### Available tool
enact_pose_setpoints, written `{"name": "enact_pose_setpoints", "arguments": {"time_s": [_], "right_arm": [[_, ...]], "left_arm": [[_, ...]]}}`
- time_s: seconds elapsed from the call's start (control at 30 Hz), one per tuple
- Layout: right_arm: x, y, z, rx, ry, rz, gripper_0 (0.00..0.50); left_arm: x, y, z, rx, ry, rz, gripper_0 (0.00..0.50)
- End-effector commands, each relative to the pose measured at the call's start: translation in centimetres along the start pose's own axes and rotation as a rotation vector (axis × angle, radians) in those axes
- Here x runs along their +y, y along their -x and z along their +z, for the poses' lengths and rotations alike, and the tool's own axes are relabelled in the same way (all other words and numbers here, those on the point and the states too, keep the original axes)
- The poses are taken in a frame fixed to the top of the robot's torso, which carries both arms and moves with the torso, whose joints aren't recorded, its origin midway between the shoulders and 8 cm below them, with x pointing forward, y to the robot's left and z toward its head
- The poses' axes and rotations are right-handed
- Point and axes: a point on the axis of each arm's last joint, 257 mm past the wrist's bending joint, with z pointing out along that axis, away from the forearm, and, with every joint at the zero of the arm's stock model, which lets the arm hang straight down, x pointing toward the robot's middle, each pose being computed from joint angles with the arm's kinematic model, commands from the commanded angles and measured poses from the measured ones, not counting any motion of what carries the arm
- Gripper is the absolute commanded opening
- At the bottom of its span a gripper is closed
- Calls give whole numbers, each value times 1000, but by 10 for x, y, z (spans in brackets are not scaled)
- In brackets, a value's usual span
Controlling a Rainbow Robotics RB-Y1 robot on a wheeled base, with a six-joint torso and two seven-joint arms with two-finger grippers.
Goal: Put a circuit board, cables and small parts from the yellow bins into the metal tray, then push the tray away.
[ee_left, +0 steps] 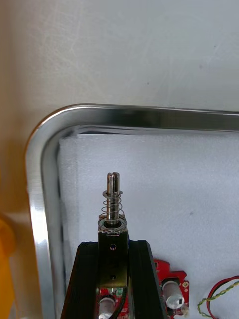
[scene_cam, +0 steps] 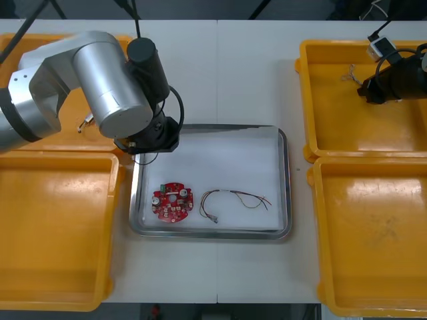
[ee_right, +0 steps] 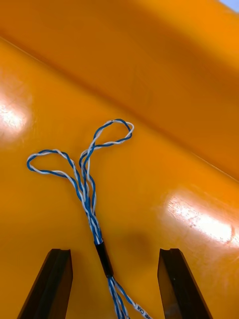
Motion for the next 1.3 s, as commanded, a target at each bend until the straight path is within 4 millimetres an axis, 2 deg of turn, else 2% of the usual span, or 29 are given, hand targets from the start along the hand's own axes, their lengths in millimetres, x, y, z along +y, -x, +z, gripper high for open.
{"name": "enact_pose_setpoints", "arguments": {"time_s": [0.03,0.4,0.83,0.87,0.9,0.93,0.97,1.0,1.07,1.13,1.2,1.27,1.3], "right_arm": [[5,32,-2,-55,8,-5,500],[12,25,1,-85,46,124,500],[12,10,4,-88,59,202,491],[12,8,4,-89,61,208,398],[13,7,4,-87,62,209,327],[13,6,4,-86,62,209,276],[13,5,5,-85,62,211,276],[13,5,5,-85,61,210,75],[14,3,5,-82,63,213,0],[15,2,6,-84,67,224,0],[15,3,6,-87,70,232,0],[16,1,6,-85,72,228,0],[15,1,5,-84,71,223,0]], "left_arm": [[-12,-16,18,-15,5,-38,0],[-23,-27,33,-42,-2,-52,0],[-20,-34,50,-81,6,-37,3],[-19,-34,50,-82,8,-43,3],[-19,-34,50,-82,8,-45,4],[-20,-34,50,-81,8,-44,4],[-19,-34,50,-82,8,-48,4],[-20,-34,50,-82,7,-50,4],[-20,-33,50,-85,6,-52,9],[-20,-32,50,-90,4,-54,35],[-20,-31,50,-95,5,-53,147],[-19,-28,49,-101,7,-55,309],[-20,-28,49,-105,5,-55,363]]}}
